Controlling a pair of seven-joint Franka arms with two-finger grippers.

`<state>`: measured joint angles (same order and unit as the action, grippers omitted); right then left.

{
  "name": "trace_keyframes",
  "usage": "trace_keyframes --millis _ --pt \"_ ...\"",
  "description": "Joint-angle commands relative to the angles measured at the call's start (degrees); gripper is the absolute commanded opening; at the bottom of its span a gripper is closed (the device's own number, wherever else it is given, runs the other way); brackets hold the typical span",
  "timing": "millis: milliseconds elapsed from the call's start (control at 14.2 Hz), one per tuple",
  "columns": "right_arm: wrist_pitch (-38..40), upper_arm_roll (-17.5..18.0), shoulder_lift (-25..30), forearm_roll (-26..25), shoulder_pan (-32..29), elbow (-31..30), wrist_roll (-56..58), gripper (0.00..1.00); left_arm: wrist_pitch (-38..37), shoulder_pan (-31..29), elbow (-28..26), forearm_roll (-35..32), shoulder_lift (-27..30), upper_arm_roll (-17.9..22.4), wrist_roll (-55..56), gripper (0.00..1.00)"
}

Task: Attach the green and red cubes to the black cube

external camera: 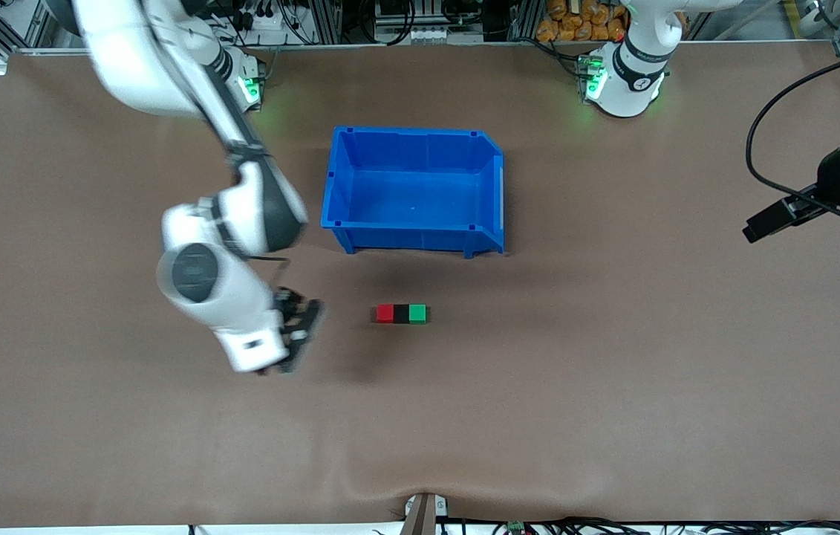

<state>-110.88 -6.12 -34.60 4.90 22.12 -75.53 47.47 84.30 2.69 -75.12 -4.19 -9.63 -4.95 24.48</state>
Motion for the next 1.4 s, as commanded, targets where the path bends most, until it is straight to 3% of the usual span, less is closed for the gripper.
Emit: trace_keyframes --millis 0,351,561,842,1333 --pt "7.7 1.4 7.3 0.4 -7.1 -3.1 -0.5 1.00 0.5 0.8 -8.6 0.1 6.7 1.4 -6.3 1.00" --pt "23.0 1.1 18.9 0.2 -16.0 -6.3 -12.5 1.00 4.0 1.3 -21.9 1.3 16.6 1.5 -7.7 1.00" --pt "29.4 0.8 24.6 -0.9 -17.6 -6.6 -19.9 1.00 4.4 1.8 -25.5 1.3 19.7 1.5 -7.7 1.00" --pt "29.6 1.4 34.2 -3.3 -19.6 -12.5 -31.7 1.00 3.1 1.4 -24.6 1.3 19.8 1.1 -8.0 1.00" --pt "31.5 2.2 38.2 -4.9 -19.0 -15.2 -43.9 1.00 2.7 1.1 -21.7 1.2 19.2 1.4 -14.4 1.00"
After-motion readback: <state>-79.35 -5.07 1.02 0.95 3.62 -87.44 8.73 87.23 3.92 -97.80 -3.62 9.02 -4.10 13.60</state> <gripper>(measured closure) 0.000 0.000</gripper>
